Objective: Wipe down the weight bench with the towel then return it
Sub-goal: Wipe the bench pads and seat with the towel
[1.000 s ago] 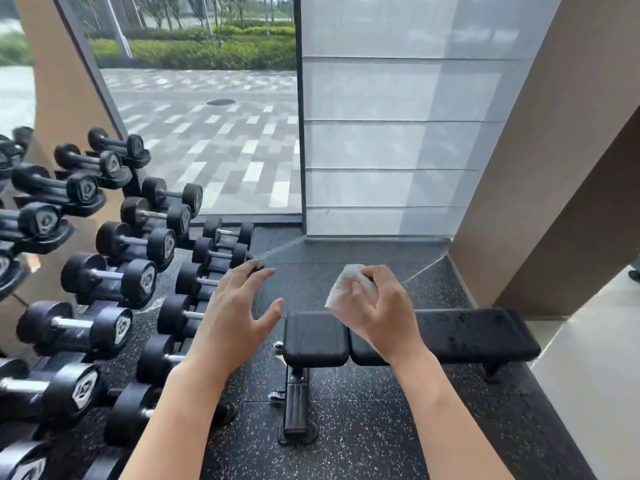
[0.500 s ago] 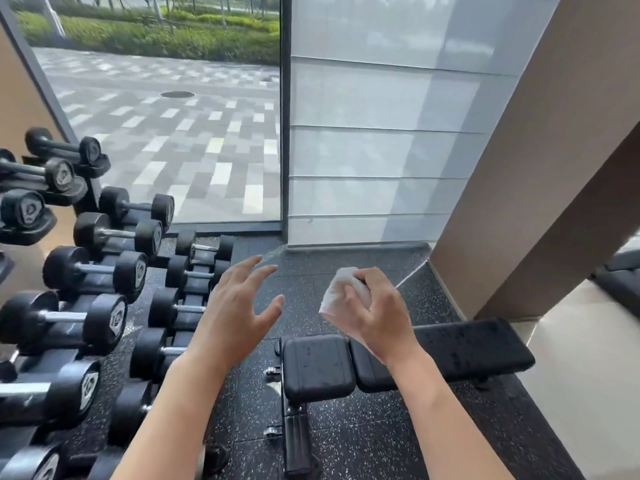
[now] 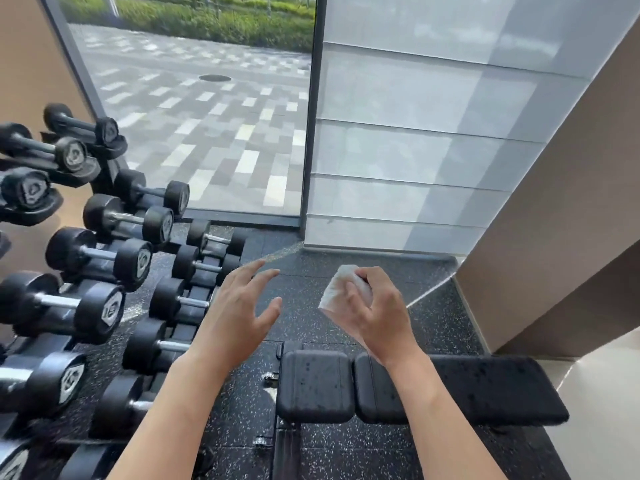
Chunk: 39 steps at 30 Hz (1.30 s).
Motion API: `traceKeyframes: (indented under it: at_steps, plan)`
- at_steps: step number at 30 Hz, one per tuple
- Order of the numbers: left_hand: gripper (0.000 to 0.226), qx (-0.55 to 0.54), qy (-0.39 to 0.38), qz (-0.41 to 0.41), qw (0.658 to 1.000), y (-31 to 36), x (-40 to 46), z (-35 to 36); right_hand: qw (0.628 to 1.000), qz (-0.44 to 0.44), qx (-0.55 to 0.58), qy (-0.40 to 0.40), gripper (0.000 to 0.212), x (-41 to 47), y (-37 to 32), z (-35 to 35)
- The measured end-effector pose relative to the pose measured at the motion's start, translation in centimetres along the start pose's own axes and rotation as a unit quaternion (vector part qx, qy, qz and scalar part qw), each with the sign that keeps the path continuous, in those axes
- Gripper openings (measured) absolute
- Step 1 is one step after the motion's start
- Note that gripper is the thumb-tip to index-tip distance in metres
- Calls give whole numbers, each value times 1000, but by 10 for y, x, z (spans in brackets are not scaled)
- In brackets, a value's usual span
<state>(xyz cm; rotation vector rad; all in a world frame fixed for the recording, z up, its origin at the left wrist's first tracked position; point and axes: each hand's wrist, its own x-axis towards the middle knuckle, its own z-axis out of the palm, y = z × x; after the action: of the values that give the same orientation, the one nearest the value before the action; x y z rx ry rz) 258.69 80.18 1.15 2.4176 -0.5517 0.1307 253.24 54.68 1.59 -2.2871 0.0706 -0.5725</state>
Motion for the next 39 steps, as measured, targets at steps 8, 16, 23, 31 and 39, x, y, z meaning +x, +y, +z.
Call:
traceKeyframes:
  at_steps: [8,16,23,31,39]
  plan:
    - [51,33,7,-80,996,18,26,58,995,-32,50,-82,12,54,83,-3]
    - [57,38,-43,-63,996,-47,83,122,994,24,65,-84,5,76,151,69]
    - [61,33,-66,-46,996,-172,100,217,991,82,64,-90,2,68,233,185]
    - [61,36,-91,-58,994,-284,52,327,985,109,47,-127,13,31,342,316]
    - [63,31,-115,-78,990,-345,17,434,978,108,30,-174,27,3,414,409]
